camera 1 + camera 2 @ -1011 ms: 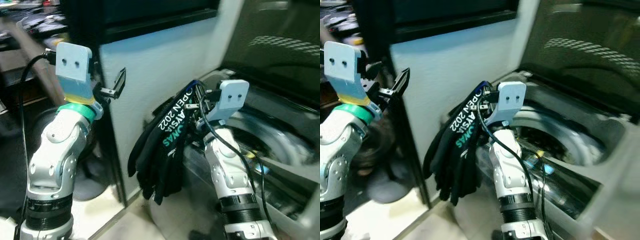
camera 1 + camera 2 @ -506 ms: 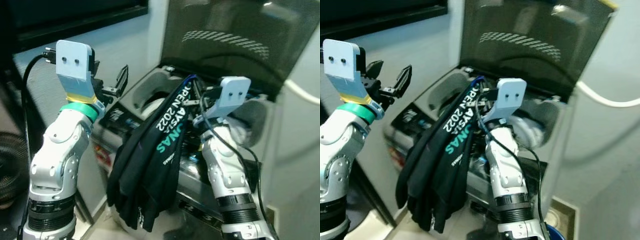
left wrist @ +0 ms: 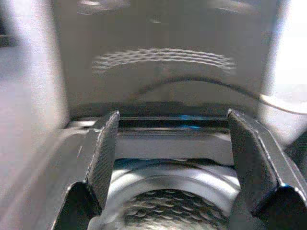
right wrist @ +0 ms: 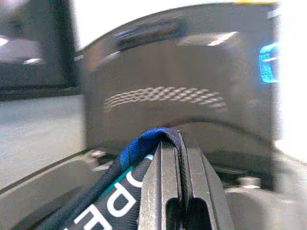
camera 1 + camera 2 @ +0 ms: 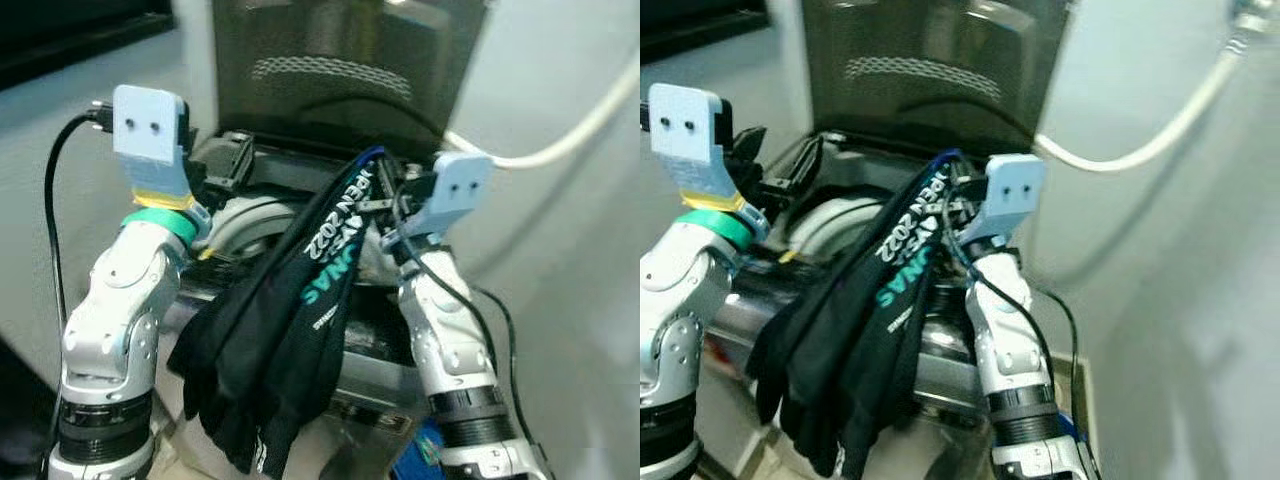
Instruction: Clothes washing
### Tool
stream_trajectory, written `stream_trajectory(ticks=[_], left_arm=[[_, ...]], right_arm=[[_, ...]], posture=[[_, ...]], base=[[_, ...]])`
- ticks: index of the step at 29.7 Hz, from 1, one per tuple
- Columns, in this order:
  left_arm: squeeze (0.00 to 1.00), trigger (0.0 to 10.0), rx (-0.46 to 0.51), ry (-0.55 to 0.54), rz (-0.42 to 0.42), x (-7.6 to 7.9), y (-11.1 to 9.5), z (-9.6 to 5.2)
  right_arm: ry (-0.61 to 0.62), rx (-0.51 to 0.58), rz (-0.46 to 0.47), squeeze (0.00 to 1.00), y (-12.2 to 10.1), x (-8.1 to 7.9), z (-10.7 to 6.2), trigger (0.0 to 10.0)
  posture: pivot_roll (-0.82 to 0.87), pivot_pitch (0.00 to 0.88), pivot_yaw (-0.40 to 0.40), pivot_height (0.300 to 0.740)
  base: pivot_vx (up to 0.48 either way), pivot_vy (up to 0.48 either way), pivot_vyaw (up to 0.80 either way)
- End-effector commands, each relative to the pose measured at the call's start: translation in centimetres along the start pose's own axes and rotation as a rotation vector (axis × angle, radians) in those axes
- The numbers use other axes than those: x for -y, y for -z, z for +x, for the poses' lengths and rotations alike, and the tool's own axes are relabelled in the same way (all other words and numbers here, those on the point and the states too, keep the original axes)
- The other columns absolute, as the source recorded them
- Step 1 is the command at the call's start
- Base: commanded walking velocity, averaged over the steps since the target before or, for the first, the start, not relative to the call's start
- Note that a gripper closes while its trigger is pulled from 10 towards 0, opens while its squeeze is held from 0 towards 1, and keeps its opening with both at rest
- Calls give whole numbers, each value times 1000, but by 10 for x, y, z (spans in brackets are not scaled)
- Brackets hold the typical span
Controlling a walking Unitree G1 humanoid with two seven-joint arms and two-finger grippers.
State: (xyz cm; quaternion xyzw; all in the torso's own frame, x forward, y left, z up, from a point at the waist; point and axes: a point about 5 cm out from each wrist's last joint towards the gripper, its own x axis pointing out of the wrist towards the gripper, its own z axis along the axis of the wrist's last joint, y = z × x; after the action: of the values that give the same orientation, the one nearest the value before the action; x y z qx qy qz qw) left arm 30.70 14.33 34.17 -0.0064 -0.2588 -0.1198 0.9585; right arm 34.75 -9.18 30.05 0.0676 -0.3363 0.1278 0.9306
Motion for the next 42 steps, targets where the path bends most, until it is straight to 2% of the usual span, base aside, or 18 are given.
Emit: stream_trajectory(ticks=[1,9,12,16,21,26,28,42], left_arm=[[0,10000,-8,-18,3,-4,2,-2],[0,10000,-17,-31,-8,-1,6,-3],[0,10000,-18,-32,5,0,7,-3],[0,10000,-15,-39,64,1,8,-2],[0,10000,-15,-52,48,-1,8,-2],[0,10000,-14,-56,22,-1,8,-2],[0,10000,-31,-52,-24,0,10,-2],[0,10000,-23,-77,-1,-3,9,-2]], right_arm=[[-7,22,6,0,-3,-3,0,10000],[-20,15,3,0,-1,-5,0,10000],[-20,13,2,0,-1,-5,-1,10000],[-18,9,-1,0,0,-4,0,10000],[-16,9,-1,0,0,-4,0,10000],[-12,4,-3,0,1,-3,-1,10000],[-9,0,-4,0,2,-3,-1,10000],[-3,-3,-4,0,3,-2,-1,10000]], posture=[[68,87,53,740],[65,85,48,740],[65,84,48,740],[64,85,45,740],[63,86,47,740],[63,88,49,740],[63,88,49,740],[61,92,51,740]], base=[[0,0,0],[0,0,0],[0,0,0],[0,-311,0],[0,-470,0],[0,0,0],[0,322,0],[0,462,0]])
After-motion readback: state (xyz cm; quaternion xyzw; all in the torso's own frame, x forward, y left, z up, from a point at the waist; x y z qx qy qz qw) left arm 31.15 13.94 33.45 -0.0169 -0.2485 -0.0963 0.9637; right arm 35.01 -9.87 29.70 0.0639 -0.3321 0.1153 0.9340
